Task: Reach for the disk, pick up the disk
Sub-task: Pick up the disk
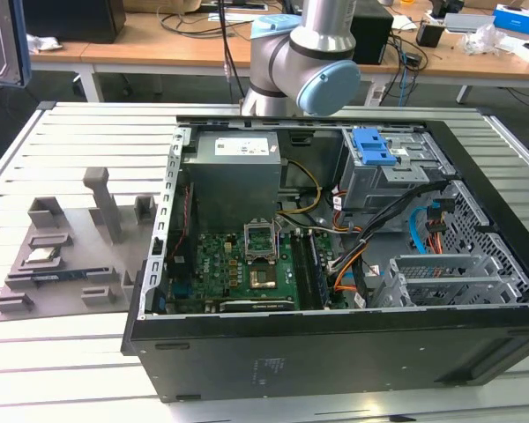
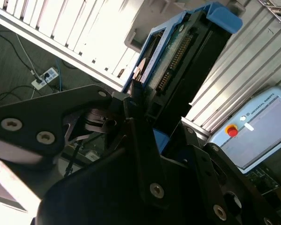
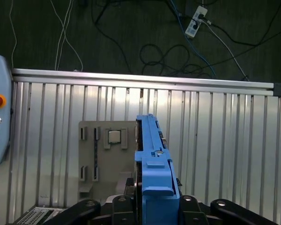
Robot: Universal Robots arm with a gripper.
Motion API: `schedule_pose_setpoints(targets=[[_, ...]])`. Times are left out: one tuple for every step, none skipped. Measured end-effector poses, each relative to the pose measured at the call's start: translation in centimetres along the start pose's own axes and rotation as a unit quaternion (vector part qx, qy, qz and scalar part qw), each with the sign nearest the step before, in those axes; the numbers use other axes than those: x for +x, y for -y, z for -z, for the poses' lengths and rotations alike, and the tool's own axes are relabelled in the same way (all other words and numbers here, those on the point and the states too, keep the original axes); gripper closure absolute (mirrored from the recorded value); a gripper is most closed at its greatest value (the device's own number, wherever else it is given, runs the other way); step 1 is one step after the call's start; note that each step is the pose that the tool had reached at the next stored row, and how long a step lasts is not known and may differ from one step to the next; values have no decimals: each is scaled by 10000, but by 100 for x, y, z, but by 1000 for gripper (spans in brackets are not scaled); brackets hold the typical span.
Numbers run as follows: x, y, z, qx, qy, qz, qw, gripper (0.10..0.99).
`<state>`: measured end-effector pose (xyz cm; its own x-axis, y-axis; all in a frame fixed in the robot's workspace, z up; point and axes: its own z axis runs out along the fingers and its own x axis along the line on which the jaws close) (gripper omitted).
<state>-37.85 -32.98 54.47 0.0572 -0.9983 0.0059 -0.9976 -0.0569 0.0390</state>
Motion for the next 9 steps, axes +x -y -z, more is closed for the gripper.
schedule_pose_setpoints(targets=[[0, -1, 21, 0, 0, 0, 10000, 722], [0, -2, 39, 0, 0, 0, 10000, 722], [0, -2, 55, 0, 0, 0, 10000, 722], [1, -3, 82, 0, 0, 0, 10000, 722], [0, -3, 94, -1, 0, 0, 10000, 722], [1, -3, 93, 0, 0, 0, 10000, 722], [1, -4, 94, 0, 0, 0, 10000, 722], [1, -3, 94, 0, 0, 0, 10000, 722], [1, -3, 95, 0, 0, 0, 10000, 722]])
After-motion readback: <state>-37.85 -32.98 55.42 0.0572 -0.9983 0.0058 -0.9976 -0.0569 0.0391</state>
